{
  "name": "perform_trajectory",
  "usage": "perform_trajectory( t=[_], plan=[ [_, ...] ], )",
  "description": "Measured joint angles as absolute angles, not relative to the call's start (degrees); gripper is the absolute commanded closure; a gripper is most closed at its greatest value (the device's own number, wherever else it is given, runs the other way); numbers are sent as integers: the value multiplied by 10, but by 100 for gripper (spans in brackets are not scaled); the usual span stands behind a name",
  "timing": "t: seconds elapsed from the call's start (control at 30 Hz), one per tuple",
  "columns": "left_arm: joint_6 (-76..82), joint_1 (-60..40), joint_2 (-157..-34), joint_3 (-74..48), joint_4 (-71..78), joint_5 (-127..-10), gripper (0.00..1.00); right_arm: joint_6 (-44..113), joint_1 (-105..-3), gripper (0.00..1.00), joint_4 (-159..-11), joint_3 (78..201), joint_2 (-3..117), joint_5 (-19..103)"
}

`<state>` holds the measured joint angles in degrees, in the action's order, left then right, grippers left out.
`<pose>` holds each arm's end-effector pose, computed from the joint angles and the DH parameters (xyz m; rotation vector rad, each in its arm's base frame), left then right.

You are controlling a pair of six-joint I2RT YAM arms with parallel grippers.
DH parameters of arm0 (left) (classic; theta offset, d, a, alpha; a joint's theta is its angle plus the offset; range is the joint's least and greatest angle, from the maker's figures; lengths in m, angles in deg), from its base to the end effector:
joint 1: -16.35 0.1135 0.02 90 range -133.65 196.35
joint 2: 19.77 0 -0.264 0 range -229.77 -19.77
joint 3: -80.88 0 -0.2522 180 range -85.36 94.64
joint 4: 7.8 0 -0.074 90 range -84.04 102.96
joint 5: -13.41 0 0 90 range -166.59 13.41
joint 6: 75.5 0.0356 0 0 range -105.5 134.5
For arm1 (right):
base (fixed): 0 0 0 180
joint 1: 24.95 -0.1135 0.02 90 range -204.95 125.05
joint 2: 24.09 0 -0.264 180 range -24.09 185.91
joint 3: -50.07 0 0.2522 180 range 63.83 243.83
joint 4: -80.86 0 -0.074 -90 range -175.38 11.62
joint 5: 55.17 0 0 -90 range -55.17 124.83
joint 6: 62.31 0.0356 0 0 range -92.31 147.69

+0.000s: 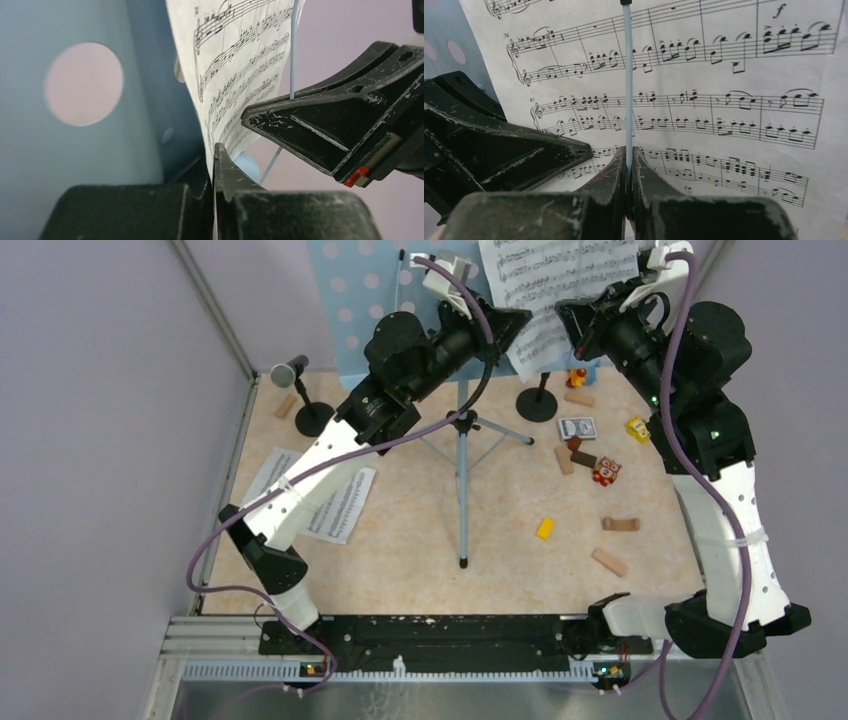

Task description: Pack up the instrument practice props

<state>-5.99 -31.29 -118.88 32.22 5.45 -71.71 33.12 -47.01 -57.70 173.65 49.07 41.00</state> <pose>0.2529 -0.2818 0.5443 0.3845 1.2581 -1.0772 0.1953 0.0833 0.5776 -0.2958 1.4007 0.4721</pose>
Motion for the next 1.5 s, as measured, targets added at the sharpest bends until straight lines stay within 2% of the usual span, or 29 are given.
perform_trajectory(
  t=[0.3, 0.63, 0.93, 1.27, 1.5],
  plan=[
    [-50, -310, -1142, 299, 55, -755, 100, 325, -470, 100, -613, 1710, 479, 413],
    [-7, -308, -973, 194, 77, -824, 100, 317, -470, 100, -636, 1676, 458, 416],
    [11, -308, -730, 92, 152, -907, 100, 319, -470, 77, -644, 1655, 447, 416],
    [-33, -307, -509, -52, 259, -1053, 100, 319, -470, 64, -635, 1638, 430, 414],
    [-172, -307, -412, -217, 397, -1172, 100, 316, -470, 61, -626, 1562, 342, 406]
  ],
)
